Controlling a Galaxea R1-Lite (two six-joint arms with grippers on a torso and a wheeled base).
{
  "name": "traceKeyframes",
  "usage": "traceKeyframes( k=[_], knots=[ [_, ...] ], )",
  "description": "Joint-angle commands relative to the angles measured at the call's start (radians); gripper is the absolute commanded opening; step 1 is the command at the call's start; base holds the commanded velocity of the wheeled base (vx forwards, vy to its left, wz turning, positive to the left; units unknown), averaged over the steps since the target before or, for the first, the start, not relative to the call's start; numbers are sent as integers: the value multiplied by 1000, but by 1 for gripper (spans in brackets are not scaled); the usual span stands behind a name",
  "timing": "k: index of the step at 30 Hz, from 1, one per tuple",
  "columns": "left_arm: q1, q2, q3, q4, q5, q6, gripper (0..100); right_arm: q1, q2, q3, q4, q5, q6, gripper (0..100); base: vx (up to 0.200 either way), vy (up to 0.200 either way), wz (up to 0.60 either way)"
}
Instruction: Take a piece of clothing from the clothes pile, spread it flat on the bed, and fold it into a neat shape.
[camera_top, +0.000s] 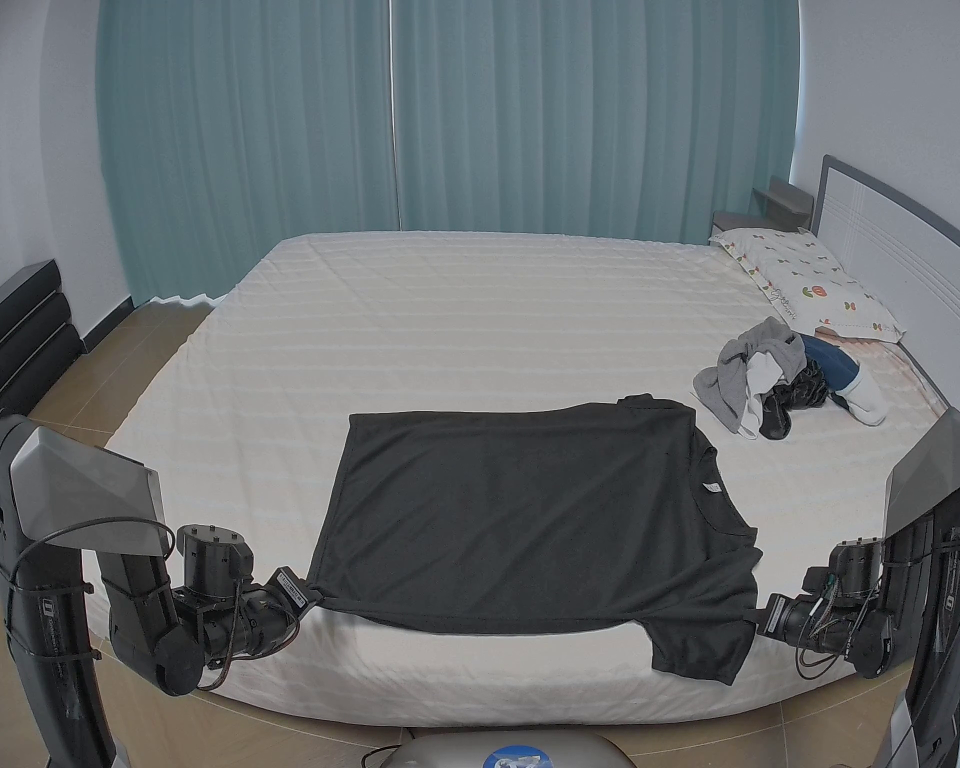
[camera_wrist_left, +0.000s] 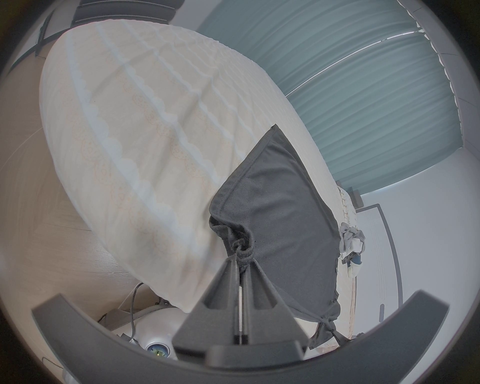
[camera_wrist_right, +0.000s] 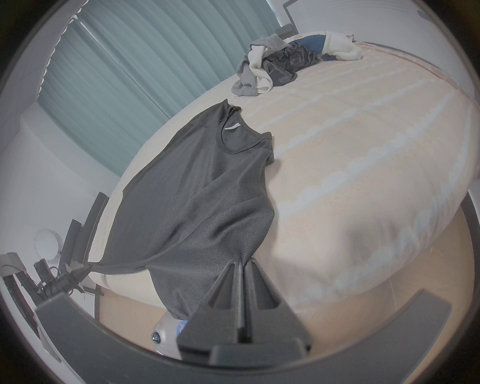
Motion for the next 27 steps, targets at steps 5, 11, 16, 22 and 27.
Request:
traceKeyframes(
  k=[5, 11, 16, 22, 27],
  knots=[
    [4, -8, 15, 0, 4, 9, 0, -46, -80, 97, -30, 50, -63, 0, 0, 0, 0],
    [1, -9, 37, -1, 64, 55, 0, -82, -123, 97, 1, 53, -73, 0, 0, 0, 0],
    [1, 12, 54, -3, 119, 135, 0, -80, -173, 97, 93, 56, -101, 0, 0, 0, 0],
    [-4, 11, 103, -23, 125, 209, 0, -89, -213, 97, 223, 57, -201, 0, 0, 0, 0],
    [-5, 32, 144, -64, 128, 282, 0, -98, -215, 97, 256, 56, -238, 0, 0, 0, 0]
  ],
)
